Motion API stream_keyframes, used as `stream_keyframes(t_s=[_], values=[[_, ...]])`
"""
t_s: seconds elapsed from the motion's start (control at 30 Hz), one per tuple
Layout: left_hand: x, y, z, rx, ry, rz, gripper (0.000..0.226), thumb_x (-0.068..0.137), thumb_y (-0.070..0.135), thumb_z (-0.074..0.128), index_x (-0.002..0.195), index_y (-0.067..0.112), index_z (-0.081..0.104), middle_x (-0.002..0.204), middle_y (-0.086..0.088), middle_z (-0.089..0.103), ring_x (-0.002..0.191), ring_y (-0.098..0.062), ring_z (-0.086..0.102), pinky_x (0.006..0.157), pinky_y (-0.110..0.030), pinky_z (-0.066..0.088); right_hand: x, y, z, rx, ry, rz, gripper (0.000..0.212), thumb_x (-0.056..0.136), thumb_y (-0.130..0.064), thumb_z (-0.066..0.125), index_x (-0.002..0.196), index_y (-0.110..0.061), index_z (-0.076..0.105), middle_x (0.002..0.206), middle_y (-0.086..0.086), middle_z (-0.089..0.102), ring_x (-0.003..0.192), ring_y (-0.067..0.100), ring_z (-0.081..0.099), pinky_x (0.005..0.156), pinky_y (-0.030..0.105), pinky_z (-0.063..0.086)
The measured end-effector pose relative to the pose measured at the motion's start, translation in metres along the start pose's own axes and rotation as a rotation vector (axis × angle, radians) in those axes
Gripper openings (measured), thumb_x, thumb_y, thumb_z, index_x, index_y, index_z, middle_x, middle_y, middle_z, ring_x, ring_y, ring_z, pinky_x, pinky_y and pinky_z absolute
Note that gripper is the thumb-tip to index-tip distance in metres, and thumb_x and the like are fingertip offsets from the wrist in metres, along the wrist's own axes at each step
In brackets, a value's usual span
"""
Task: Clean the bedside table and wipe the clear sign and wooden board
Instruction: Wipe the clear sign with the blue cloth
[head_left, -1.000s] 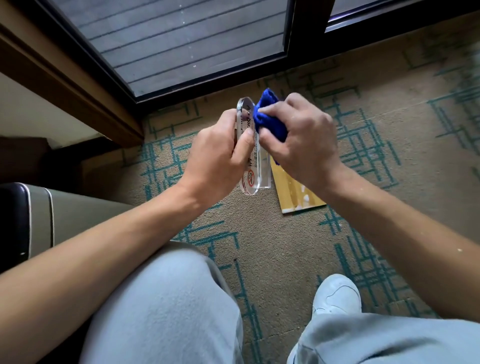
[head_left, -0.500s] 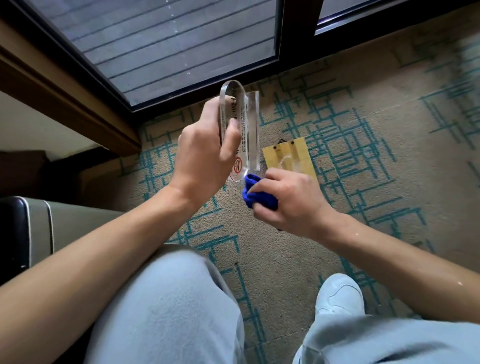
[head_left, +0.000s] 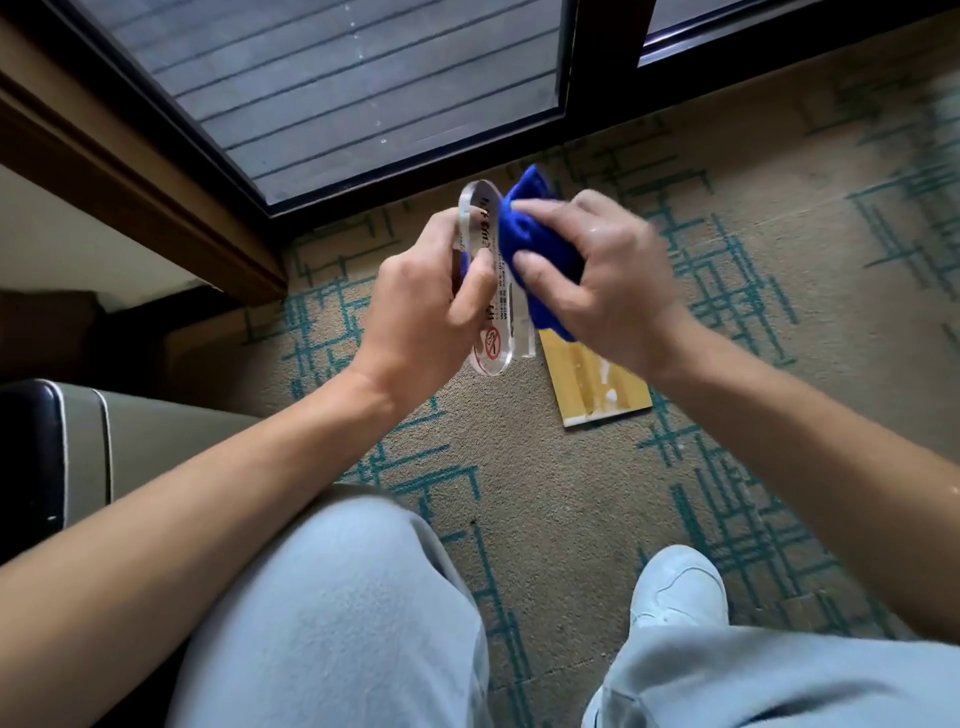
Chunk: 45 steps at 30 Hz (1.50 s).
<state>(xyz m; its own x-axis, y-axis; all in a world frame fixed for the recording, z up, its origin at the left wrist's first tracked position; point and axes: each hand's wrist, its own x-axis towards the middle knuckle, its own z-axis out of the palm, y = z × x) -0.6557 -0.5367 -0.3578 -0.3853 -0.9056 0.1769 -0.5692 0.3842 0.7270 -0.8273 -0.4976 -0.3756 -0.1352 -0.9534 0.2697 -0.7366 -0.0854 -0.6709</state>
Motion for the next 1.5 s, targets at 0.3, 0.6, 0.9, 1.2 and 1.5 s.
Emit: stream_keyframes(t_s=[0.3,0.6,0.9,1.2,1.5], values=[[0.007,-0.020,-0.003,-0.271,0.047,-0.257,0.011,0.097,0.024,0.049,0.107,0.022,0.053,0.075,-0.022,0.067,0.055,-0.031,0.067,0.048,-0.034,0.048,-0.056,0.007,0.017,-0.110,-0.157,-0.122,0.033,0.086,-0.035,0.067,0.114,-0.020,0.074,0.087,0.001,0.062,0.069,0.018,0.059,0.061,0.023,0.044],[0.007,-0.022,-0.003,-0.551,0.021,-0.408,0.020,0.107,0.010,0.041,0.123,-0.001,0.042,0.067,-0.010,0.059,0.047,-0.019,0.062,0.037,-0.025,0.046,-0.034,0.004,0.008,0.070,0.066,0.002,0.033,0.089,-0.033,0.068,0.120,-0.023,0.073,0.089,-0.002,0.063,0.073,0.014,0.060,0.067,0.033,0.055],[0.009,-0.038,-0.009,-0.691,0.008,-0.523,0.013,0.108,0.018,0.042,0.109,0.008,0.050,0.078,-0.011,0.059,0.053,-0.017,0.061,0.042,-0.026,0.045,-0.041,0.028,0.010,0.553,0.087,0.440,0.020,0.082,-0.028,0.064,0.098,-0.034,0.074,0.087,-0.001,0.075,0.083,0.030,0.073,0.078,0.055,0.058],[0.003,-0.043,-0.010,-0.938,-0.316,-0.609,0.007,0.105,0.022,0.048,0.105,0.015,0.047,0.072,-0.004,0.069,0.058,-0.019,0.066,0.048,-0.022,0.049,-0.036,-0.002,-0.005,1.279,-0.140,0.494,0.020,0.087,-0.004,0.051,0.105,-0.006,0.060,0.087,0.007,0.066,0.072,0.040,0.067,0.077,0.068,0.055],[-0.005,-0.054,-0.021,-1.130,-0.632,-0.578,0.008,0.097,0.025,0.053,0.105,0.021,0.054,0.083,-0.007,0.074,0.072,-0.025,0.072,0.066,-0.034,0.055,-0.023,-0.001,-0.011,1.454,-0.023,0.605,0.023,0.085,-0.017,0.045,0.089,-0.016,0.068,0.082,-0.001,0.067,0.072,0.012,0.060,0.063,0.024,0.051]])
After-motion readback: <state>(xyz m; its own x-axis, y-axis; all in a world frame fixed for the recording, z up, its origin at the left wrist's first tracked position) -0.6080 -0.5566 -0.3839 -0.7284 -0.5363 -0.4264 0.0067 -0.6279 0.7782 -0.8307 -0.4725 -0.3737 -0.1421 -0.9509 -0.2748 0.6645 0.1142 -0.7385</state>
